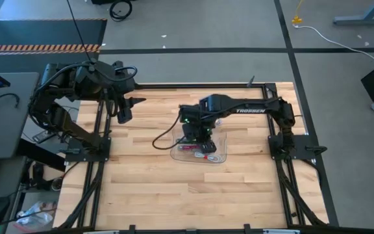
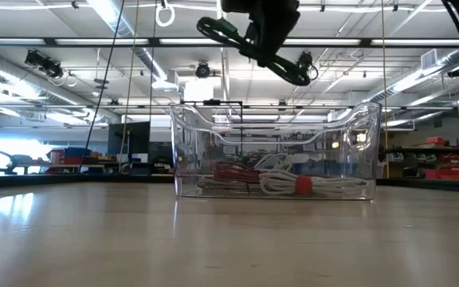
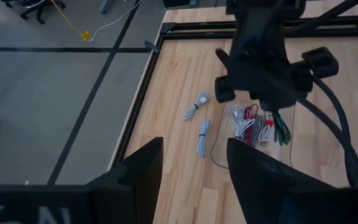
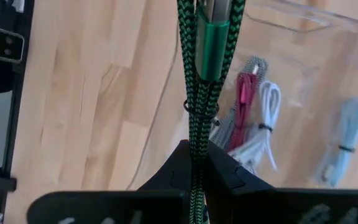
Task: Pick and place USB-C Cables
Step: Put the green patterned charger cable into the transparent bin
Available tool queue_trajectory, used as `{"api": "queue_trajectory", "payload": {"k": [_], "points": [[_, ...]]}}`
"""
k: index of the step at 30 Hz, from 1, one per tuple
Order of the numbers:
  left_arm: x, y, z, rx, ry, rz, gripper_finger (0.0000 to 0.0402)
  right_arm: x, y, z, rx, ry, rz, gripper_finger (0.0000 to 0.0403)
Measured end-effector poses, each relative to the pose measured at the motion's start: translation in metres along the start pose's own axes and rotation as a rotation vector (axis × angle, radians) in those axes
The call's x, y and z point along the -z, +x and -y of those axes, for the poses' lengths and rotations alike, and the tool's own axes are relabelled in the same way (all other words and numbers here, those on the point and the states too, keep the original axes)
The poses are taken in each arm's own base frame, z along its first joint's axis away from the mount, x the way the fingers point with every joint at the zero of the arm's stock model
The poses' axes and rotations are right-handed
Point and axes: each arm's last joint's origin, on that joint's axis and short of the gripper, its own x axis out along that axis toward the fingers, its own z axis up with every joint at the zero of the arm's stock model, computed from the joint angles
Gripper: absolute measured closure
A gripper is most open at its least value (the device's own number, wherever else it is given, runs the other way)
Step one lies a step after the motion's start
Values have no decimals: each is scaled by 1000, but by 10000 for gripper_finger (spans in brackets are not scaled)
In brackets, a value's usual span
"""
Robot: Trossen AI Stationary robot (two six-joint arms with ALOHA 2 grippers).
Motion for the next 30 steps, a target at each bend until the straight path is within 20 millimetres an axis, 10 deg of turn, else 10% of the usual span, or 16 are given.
{"api": "queue_trajectory", "payload": {"k": [30], "points": [[0,0,0,0,39,-2,218,32,84,14,-44,153,-115,384]]}}
